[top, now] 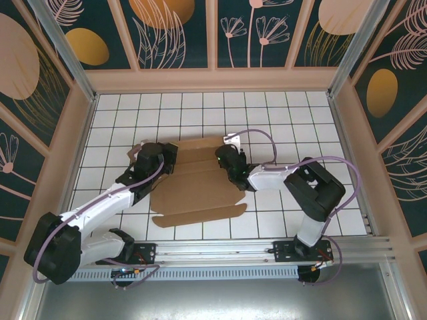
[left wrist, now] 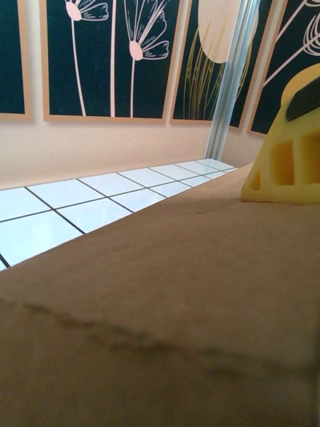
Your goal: Fold the paper box
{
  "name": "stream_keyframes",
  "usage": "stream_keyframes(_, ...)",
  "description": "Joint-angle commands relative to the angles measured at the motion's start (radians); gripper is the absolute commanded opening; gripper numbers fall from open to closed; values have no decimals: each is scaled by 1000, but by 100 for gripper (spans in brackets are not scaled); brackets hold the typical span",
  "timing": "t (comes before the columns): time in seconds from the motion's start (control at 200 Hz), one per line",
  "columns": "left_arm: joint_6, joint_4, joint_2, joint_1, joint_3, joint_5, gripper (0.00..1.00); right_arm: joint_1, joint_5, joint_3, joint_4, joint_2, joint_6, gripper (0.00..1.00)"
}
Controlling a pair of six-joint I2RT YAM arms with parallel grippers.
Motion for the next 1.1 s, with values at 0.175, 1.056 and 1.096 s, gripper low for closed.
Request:
stream_keyframes(0.175, 15, -117, 17, -2, -66, -6, 0, -29, -113, -213, 241, -204, -167, 71)
stream_keyframes(1.056, 9, -155, -13, -2, -49, -12, 0, -89, -274, -231, 408, -75, -393, 70)
stream_keyframes(1.096, 9, -157, -12, -3, -46, -12, 0, -89, -254, -212, 400, -49, -397, 67)
